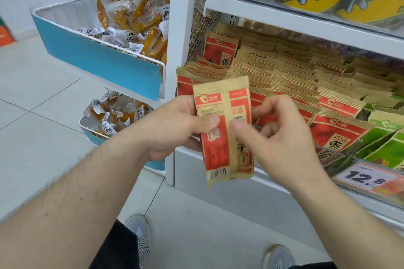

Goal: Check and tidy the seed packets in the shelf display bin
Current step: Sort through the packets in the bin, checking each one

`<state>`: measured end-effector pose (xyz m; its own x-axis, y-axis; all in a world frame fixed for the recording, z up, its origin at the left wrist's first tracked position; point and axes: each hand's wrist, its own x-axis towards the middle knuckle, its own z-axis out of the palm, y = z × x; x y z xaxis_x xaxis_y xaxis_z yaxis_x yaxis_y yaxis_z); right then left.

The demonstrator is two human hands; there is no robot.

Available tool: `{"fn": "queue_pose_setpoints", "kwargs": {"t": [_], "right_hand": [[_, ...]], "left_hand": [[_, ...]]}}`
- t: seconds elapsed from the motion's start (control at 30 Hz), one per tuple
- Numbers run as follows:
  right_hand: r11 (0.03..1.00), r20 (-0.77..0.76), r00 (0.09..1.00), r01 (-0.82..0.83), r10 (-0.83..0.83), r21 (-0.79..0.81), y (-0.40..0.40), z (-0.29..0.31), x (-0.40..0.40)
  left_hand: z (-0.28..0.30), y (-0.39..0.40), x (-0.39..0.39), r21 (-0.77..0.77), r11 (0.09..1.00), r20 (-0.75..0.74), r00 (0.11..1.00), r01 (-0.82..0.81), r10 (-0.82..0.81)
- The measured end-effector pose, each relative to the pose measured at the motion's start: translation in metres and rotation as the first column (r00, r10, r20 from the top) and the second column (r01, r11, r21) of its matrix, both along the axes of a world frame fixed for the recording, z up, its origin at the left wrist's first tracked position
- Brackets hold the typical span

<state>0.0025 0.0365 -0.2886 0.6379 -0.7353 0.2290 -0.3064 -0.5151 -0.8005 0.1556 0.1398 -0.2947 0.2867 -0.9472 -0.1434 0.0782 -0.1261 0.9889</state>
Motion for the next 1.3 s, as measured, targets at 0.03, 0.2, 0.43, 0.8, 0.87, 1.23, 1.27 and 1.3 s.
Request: {"fn": "queue_pose_setpoints", "kwargs": {"t": [0.03, 0.2, 0.43, 0.8, 0.87, 1.23, 1.27, 1.3], "right_hand": [[0.990, 0.102, 0.995, -0.027, 0.012, 0.140, -0.004, 0.003, -0.001], [0.935, 0.254, 0.962, -0.180, 0.102, 0.306, -0.013, 0.006, -0.002], [0.919, 0.262, 0.963, -0.158, 0.063, 0.362, -0.011, 0.011, -0.005], [0.879, 0.283, 0.958, -0.098, -0.044, 0.467, -0.019, 0.011, -0.002], [0.867, 0.228, 0.972, -0.156, 0.051, 0.473, -0.022, 0.011, -0.004], [0.816, 0.110, 0.953, -0.299, 0.283, 0.495, -0.021, 0.012, -0.010], [0.809, 0.121, 0.952, -0.303, 0.281, 0.503, -0.021, 0.012, -0.010], [0.805, 0.128, 0.951, -0.306, 0.281, 0.508, -0.020, 0.013, -0.010]], "left_hand": [[0.000, 0.002, 0.001, 0.006, 0.998, -0.003, 0.998, 0.065, -0.065], [-0.001, 0.001, -0.003, 0.004, 0.985, -0.026, 0.985, 0.171, -0.171], [-0.003, -0.001, 0.001, -0.082, 0.997, -0.131, 0.991, 0.008, -0.019], [-0.004, 0.000, -0.001, -0.034, 0.986, -0.107, 0.981, 0.162, -0.164], [-0.003, 0.000, 0.000, -0.060, 0.992, -0.122, 0.986, 0.109, -0.115], [0.002, 0.003, 0.010, -0.122, 0.989, -0.282, 0.953, 0.079, -0.111], [0.002, 0.004, 0.011, -0.124, 0.989, -0.291, 0.950, 0.081, -0.115], [0.001, 0.003, 0.011, -0.126, 0.989, -0.300, 0.947, 0.079, -0.114]]}}
